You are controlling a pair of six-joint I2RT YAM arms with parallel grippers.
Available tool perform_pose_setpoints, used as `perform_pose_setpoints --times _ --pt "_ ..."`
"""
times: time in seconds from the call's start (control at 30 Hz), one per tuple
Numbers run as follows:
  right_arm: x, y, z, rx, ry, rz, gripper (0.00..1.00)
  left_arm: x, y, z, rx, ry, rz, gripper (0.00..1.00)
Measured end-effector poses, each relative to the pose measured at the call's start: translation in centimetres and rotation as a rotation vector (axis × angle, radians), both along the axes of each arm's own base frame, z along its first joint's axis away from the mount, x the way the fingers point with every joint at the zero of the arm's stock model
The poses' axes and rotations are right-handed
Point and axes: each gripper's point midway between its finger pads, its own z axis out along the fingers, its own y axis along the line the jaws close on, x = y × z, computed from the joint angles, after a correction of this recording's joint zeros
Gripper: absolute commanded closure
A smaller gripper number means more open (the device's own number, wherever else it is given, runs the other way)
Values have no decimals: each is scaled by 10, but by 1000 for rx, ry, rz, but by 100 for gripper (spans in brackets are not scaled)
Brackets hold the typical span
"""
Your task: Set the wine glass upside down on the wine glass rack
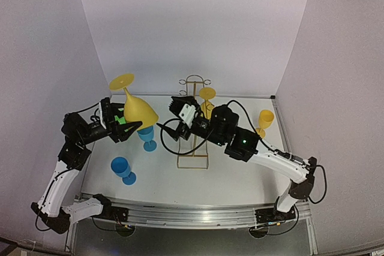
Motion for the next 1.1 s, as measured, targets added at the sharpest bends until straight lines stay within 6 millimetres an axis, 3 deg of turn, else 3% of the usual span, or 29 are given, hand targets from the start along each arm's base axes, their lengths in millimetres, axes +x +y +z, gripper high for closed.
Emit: perform_pose_setpoints --times 0.17,0.3,0.6,0.73,0.97,1.1 --pt "-21 -13 0 -76 127 79 10 -14 -9 -33 190 -95 -84 84" --pt "-32 -9 -13 -144 210 146 11 -23 -15 -47 259 -131 -158 84" --pt "-46 17 -66 -287 346 267 14 -38 -25 -59 292 -139 -277 84" --pt "-50 26 -70 -296 365 310 20 -42 -29 -61 296 -134 -307 83" --pt "-57 32 -72 -301 394 359 44 -42 -32 -60 296 -133 -316 83" --pt "-59 34 -71 -301 398 374 46 -40 -33 -60 297 -133 -309 83"
